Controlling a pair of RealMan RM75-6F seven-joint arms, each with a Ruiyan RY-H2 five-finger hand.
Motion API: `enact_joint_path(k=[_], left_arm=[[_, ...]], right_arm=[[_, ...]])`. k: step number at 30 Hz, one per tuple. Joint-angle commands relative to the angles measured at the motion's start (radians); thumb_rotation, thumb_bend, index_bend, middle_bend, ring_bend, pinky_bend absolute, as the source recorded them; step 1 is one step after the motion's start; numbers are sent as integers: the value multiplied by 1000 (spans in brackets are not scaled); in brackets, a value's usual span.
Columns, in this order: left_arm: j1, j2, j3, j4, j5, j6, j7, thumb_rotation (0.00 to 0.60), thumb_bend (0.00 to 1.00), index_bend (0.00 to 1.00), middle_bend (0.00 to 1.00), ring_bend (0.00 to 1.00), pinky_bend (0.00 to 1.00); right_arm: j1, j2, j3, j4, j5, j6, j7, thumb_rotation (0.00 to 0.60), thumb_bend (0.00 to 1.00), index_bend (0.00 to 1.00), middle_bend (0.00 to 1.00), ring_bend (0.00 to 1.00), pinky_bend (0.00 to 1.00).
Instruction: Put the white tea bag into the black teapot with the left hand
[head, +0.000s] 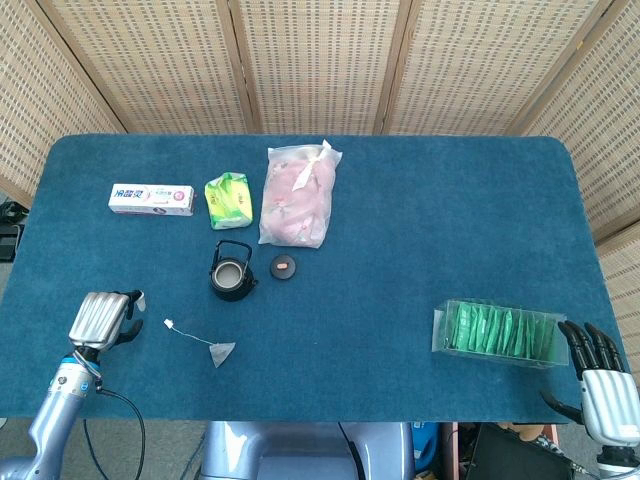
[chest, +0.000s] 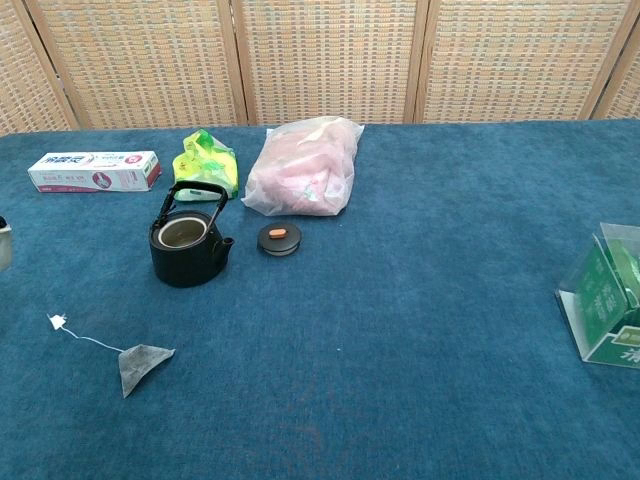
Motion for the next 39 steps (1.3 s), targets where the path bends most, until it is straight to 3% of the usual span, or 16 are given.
enact_joint_path(k=[1, 7, 15, 17, 22, 25, 29, 39], left_arm=[[-5, -7, 7, 7, 11, 2, -3, 600, 181, 506, 620, 582, 678], [-14, -17, 15, 9, 24, 12, 9, 600, 174, 506, 624, 587, 679], [-46, -29, 13, 1, -36, -33, 74, 600, 173, 506, 617, 578, 674], [-54, -37, 11, 3, -52, -41, 84, 600, 174, 506, 581, 532, 624], [-63, -57, 8, 13, -67, -35, 98, 600, 174, 506, 409, 321, 379], [-68, -70, 7, 20, -74, -32, 100, 600, 174, 506, 355, 262, 262], [-73, -80, 9, 27, -79, -32, 103, 600, 188, 520, 337, 247, 230], [-91, -111, 15, 57, -102, -48, 117, 600, 381, 545, 315, 225, 215]], right_arm=[[0, 0, 0, -1, 0, 0, 0, 600, 8, 118, 207, 75, 157], [-2, 2, 1, -2, -1, 3, -2, 600, 8, 118, 207, 75, 157], [-6, 3, 1, -4, -1, 7, -4, 600, 8, 118, 206, 75, 157], [-7, 3, 1, -4, -1, 9, -4, 600, 8, 118, 207, 75, 157], [-11, 5, 2, -4, 3, 11, -3, 600, 8, 118, 207, 75, 157], [-13, 5, 2, -4, 4, 12, -1, 600, 8, 118, 206, 75, 157], [-14, 6, 2, -3, 5, 11, 0, 600, 8, 118, 207, 75, 156], [-21, 5, 3, 3, 11, 15, 6, 600, 9, 118, 207, 75, 156]])
